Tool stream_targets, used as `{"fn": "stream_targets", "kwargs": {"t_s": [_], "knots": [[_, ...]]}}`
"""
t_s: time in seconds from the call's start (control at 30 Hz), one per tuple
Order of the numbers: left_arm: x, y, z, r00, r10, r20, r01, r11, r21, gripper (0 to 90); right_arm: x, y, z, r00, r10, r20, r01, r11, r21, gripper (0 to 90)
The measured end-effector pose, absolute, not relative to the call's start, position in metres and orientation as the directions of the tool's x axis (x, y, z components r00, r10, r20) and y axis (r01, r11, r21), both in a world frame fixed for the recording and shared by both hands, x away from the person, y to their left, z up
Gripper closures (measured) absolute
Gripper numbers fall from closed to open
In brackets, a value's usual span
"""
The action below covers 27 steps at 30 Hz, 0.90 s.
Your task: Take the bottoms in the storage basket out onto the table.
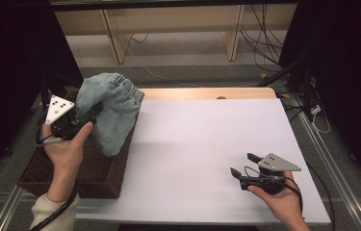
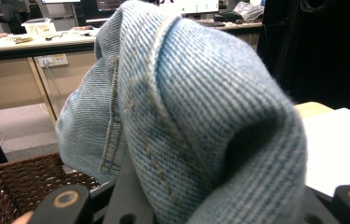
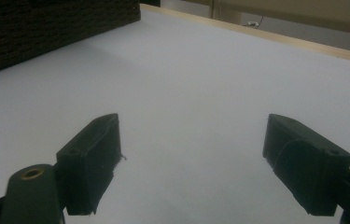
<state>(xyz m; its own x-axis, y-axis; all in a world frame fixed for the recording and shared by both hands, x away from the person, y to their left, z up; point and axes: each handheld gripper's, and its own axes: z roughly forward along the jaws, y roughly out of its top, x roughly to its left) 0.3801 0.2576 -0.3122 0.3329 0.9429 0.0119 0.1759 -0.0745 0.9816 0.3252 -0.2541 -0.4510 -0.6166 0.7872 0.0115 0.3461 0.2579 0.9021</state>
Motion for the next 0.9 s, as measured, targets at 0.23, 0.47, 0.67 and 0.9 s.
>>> {"fn": "stream_targets", "kwargs": {"t_s": [0.23,0.47,0.67,0.9], "knots": [[0.38,0.254,-0.312,0.342,0.939,0.017,0.177,-0.083,0.981,72.0,0.325,-0.254,-0.451,-0.616,0.787,0.012,0.346,0.258,0.902,20.1],[0.379,0.25,-0.312,0.344,0.939,0.018,0.174,-0.083,0.981,72.0,0.325,-0.254,-0.451,-0.617,0.787,0.011,0.346,0.259,0.902,20.1],[0.379,0.247,-0.313,0.354,0.935,0.017,0.176,-0.084,0.981,71.9,0.325,-0.254,-0.451,-0.617,0.787,0.01,0.346,0.26,0.902,20.1],[0.379,0.245,-0.313,0.359,0.933,0.021,0.174,-0.089,0.981,71.9,0.325,-0.254,-0.451,-0.616,0.788,0.008,0.345,0.26,0.902,20.2]]}}
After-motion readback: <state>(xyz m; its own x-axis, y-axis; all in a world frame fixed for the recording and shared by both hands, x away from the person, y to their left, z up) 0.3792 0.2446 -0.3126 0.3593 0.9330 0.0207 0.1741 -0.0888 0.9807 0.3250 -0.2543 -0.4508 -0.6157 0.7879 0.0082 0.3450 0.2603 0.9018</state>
